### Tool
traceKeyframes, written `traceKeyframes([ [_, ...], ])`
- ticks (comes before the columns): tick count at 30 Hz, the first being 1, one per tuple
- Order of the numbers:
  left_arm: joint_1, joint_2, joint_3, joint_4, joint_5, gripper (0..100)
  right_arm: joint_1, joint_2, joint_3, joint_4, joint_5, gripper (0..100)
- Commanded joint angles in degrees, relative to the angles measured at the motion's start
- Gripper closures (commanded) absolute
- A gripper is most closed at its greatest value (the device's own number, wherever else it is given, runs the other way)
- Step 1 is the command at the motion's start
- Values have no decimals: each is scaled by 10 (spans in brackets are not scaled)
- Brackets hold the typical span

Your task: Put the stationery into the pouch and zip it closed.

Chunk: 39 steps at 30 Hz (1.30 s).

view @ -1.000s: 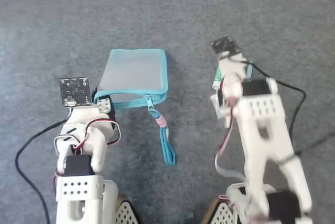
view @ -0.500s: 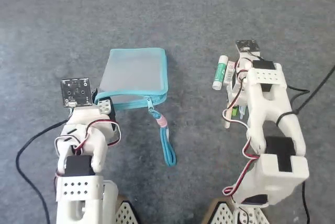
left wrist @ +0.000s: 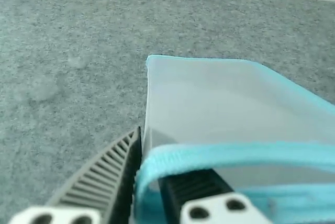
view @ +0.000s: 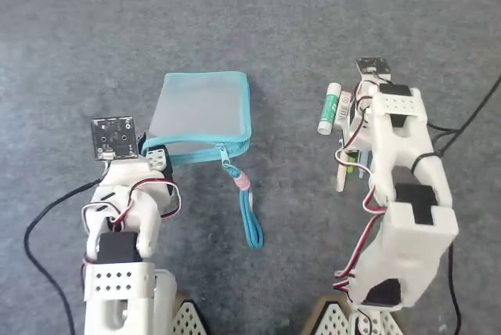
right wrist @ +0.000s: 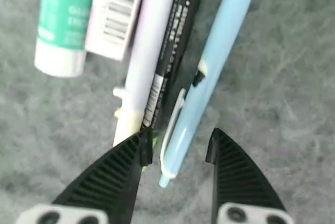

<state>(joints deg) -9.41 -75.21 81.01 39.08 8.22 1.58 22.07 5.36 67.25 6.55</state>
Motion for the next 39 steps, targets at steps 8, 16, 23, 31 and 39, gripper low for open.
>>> traceKeyframes([
  [8, 0, -10, -7, -19, 9, 988, 31, 50, -60, -4, -5, 929],
  [16, 0, -10, -7, -19, 9, 988, 44, 50, -59, 6, -4, 990],
  [23, 0, -10, -6, -19, 9, 988, 44, 22, -55, 12, -4, 991],
  [31, 1, -10, -6, -20, 9, 988, 39, -101, -52, 92, 40, 988],
  [39, 1, -10, -6, -20, 9, 988, -27, -144, 29, 110, 90, 809],
])
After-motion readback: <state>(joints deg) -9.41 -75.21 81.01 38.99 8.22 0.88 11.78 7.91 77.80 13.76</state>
